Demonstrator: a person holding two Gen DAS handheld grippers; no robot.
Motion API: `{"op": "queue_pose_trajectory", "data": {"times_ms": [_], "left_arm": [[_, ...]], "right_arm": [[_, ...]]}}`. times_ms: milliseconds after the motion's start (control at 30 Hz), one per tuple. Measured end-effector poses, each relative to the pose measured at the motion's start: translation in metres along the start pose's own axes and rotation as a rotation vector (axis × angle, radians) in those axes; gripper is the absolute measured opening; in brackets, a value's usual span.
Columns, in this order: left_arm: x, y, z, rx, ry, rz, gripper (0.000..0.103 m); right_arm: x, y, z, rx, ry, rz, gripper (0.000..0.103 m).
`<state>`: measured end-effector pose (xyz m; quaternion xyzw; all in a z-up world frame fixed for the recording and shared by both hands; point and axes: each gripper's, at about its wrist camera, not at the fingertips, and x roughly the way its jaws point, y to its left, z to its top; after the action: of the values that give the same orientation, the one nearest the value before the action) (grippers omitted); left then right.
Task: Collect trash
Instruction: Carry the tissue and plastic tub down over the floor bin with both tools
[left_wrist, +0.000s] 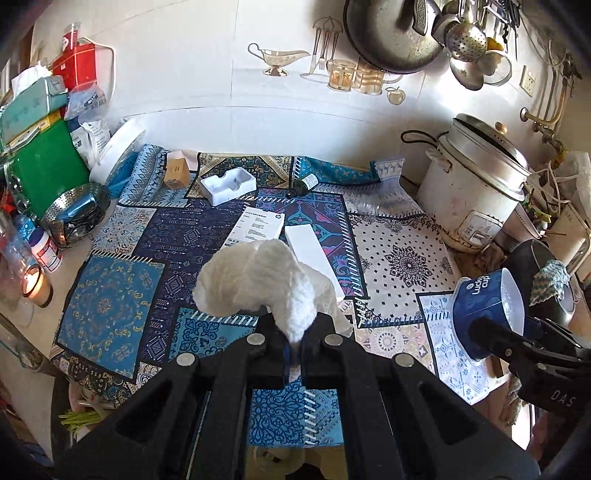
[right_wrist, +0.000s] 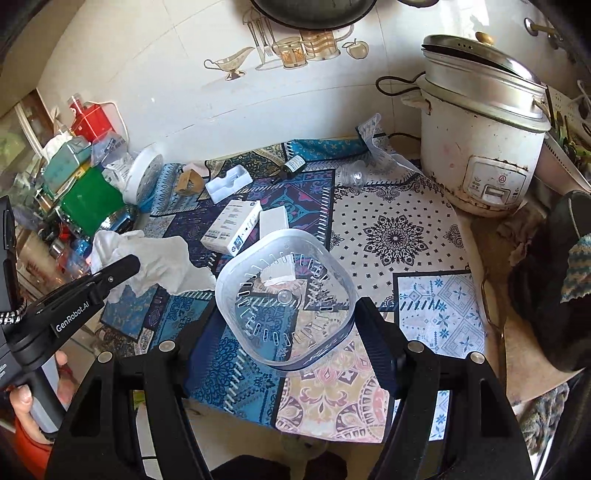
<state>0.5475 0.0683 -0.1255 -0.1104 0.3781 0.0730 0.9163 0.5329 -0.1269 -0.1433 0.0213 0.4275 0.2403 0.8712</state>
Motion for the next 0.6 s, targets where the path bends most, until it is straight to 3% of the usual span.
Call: {"op": "queue_pose_trajectory", "data": {"times_ms": [367, 600], "left_arm": [[-0.071, 0.032, -0.063, 0.095, 0.022, -0.114, 0.002], [-0.11, 0.058, -0.12, 0.138, 0.055, -0.142, 0.002]], "right_arm": [[-0.036, 0.068, -0.067, 0.065, -0.048, -0.049, 0.068], [-0.039, 0.102, -0.123, 0.104, -0.017, -0.081, 0.068]]}}
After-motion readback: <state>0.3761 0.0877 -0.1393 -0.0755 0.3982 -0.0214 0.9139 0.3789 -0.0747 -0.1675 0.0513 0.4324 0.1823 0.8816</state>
